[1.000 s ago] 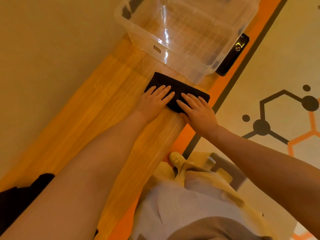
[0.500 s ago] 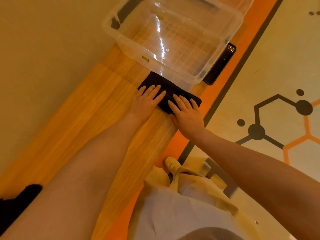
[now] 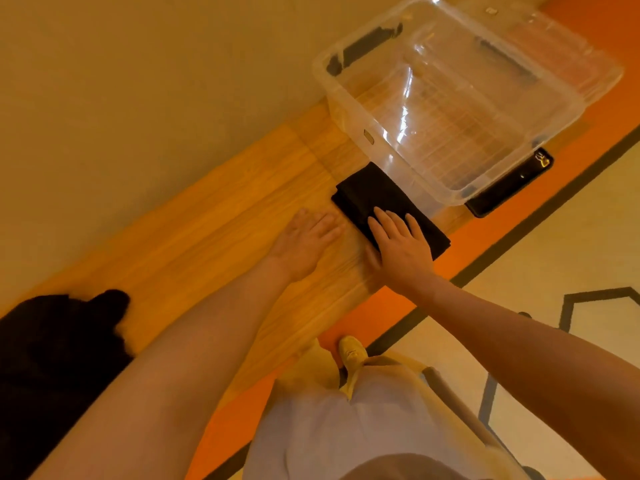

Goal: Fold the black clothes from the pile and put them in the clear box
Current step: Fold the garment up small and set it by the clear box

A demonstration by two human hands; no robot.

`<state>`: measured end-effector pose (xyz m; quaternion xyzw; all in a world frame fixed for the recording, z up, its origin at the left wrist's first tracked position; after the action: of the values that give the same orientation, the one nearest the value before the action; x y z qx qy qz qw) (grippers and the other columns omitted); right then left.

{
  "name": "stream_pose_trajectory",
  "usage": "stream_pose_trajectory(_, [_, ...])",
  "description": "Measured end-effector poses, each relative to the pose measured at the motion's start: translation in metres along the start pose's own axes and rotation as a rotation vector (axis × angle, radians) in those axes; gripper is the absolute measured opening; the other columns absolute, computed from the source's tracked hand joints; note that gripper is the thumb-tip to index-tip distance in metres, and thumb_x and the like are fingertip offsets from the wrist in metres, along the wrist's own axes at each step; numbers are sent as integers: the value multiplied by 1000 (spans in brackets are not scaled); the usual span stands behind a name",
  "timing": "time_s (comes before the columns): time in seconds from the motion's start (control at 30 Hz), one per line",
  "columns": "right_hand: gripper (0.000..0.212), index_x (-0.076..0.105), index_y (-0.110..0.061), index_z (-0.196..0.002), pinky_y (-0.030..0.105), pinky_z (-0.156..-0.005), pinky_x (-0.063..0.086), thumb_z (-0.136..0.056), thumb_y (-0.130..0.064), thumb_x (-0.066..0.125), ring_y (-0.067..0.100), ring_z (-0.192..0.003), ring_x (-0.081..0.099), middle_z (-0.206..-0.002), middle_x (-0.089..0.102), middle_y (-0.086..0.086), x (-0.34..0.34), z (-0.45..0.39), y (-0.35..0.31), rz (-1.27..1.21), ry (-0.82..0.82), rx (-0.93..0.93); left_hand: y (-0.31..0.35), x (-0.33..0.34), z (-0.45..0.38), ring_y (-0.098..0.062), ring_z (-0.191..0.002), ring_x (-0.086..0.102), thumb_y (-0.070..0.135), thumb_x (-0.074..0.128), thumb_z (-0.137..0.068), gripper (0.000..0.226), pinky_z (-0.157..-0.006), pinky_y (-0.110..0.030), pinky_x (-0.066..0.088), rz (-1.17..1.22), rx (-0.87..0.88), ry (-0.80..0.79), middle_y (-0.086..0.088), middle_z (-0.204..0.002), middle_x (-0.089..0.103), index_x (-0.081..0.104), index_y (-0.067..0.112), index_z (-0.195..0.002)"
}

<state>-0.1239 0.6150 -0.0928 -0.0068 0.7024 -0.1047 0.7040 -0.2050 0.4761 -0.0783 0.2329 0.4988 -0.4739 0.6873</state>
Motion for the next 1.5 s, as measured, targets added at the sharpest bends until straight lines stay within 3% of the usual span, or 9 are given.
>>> stream_pose_trajectory(0.23, [55, 25, -16, -150, 49, -120, 2, -101, -37, 35, 26, -147, 11, -160, 14, 7, 0, -29, -54, 70, -160, -276, -31, 30, 73, -19, -148, 0, 31, 24, -104, 53, -116, -39, -8, 184, -308, -31, -3, -161, 0, 5, 24, -153])
stream_pose_trajectory(0.4, [55, 26, -17, -150, 47, -119, 9, -101, -40, 30, 26, -147, 13, -160, 14, 8, -9, -42, -120, 127, -146, -504, -51, 44, 134, -26, -146, 17, 48, 3, -92, 70, -117, -42, 3, 339, -516, 83, -9, -158, 19, 24, 18, -151])
stream_pose_trajectory(0.57, [51, 38, -16, -145, 50, -115, 18, -98, -34, 41, 31, -142, 27, -156, 26, 11, -8, -50, -191, 94, -186, -662, -67, 67, 198, -26, -147, 12, 37, 27, -104, 54, -117, -41, -1, 341, -713, 105, -8, -160, 10, 16, 17, -153])
stream_pose_trajectory(0.73, [48, 44, -16, -141, 51, -111, 25, -97, -35, 43, 34, -137, 36, -152, 35, 12, -4, -40, -264, 130, -171, -801, -75, 85, 266, -28, -133, 43, 38, 54, -94, 52, -111, -44, 28, 266, -891, 170, -11, -147, 43, 46, 16, -141])
stream_pose_trajectory(0.9, [51, 30, -21, -148, 45, -115, 18, -101, -39, 33, 29, -143, 24, -158, 23, 7, 5, -16, -333, 144, -181, -928, -75, 112, 331, -23, -145, 19, 41, 30, -102, 54, -116, -43, 13, 248, -975, 170, -5, -159, 17, 21, 20, -151])
stream_pose_trajectory(0.97, [51, 30, -21, -148, 45, -115, 18, -101, -39, 33, 29, -144, 24, -158, 23, 7, 10, -6, -359, 156, -190, -968, -76, 118, 358, -23, -143, 25, 43, 35, -101, 54, -115, -43, 19, 236, -1042, 198, -5, -157, 25, 29, 20, -149])
stream_pose_trajectory(1.17, [44, 60, -16, -127, 46, -96, 46, -87, -34, 63, 32, -121, 55, -133, 57, 12, 14, 27, -435, 152, -113, -1108, -77, 150, 428, -23, -136, 39, 44, 52, -94, 53, -109, -44, 33, 260, -1190, 232, -5, -150, 40, 47, 18, -140])
stream_pose_trajectory(1.33, [51, 61, -16, -126, 47, -94, 49, -82, -42, 69, 28, -116, 59, -132, 58, 10, 24, 51, -475, 102, -108, -1195, -64, 187, 468, -24, -145, 23, 46, 43, -98, 58, -115, -45, 20, 353, -1258, 158, -4, -157, 24, 32, 20, -149])
stream_pose_trajectory(1.5, [56, 44, -18, -142, 41, -101, 40, -92, -41, 57, 28, -128, 47, -147, 42, 9, 40, 65, -493, 132, -187, -1205, -57, 208, 486, -27, -135, 40, 43, 59, -91, 59, -109, -48, 31, 396, -1276, 150, -7, -148, 42, 44, 18, -142])
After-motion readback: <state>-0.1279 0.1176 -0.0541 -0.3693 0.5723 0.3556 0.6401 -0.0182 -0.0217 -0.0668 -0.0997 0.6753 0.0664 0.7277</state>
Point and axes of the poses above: each hand's wrist, its own z-axis away from the middle knuckle, its own x-axis out of the palm, y = z × x, the point moved 6 cm from there along -z, towards the middle knuckle
